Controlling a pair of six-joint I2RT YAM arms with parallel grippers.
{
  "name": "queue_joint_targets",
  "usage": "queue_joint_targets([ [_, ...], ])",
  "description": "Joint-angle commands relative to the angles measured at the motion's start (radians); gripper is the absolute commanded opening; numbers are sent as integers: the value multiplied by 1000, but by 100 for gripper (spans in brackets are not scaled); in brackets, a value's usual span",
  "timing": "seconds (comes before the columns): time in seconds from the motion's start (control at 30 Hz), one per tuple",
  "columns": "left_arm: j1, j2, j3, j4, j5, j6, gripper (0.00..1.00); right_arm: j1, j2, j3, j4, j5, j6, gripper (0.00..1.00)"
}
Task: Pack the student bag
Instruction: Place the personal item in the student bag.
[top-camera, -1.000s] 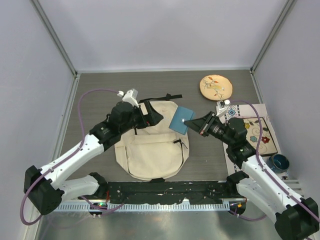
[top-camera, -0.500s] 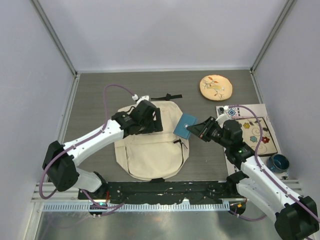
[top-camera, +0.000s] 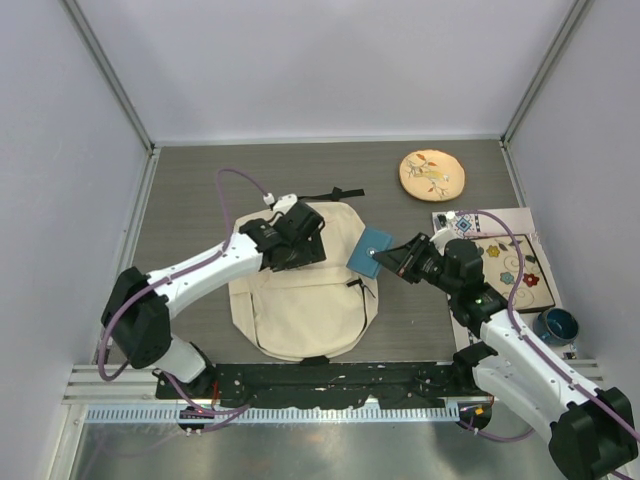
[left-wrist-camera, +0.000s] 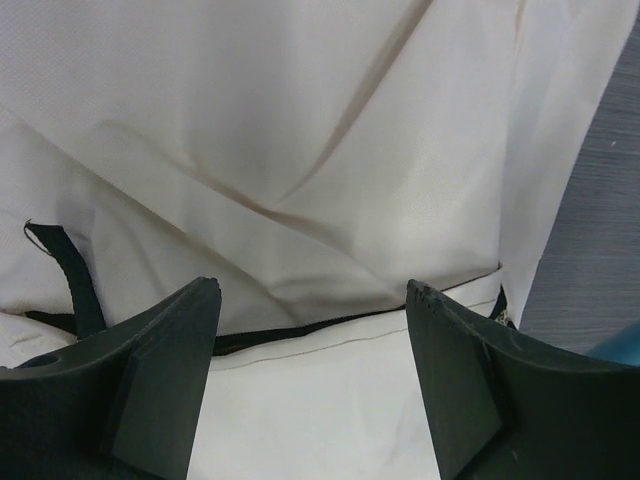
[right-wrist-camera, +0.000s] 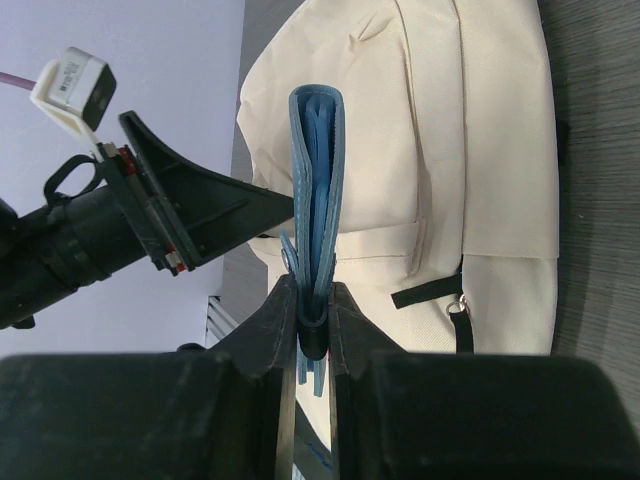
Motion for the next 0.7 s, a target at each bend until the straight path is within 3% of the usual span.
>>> queue_joint_targets([
  [0.0,3,36,28,-15,-34,-42,77,2,7,20,70,-2,-12,1],
  [0.27,2,119,51,-20,-45,-34,71,3,15,17,87,-8,-15,1],
  [0.47,3,191,106,-80,-51,-4,57,3,15,15,93,-3,-21,1],
  [0.67,3,208,108,-77,-57,16,34,3,17,13,90,-6,-28,1],
])
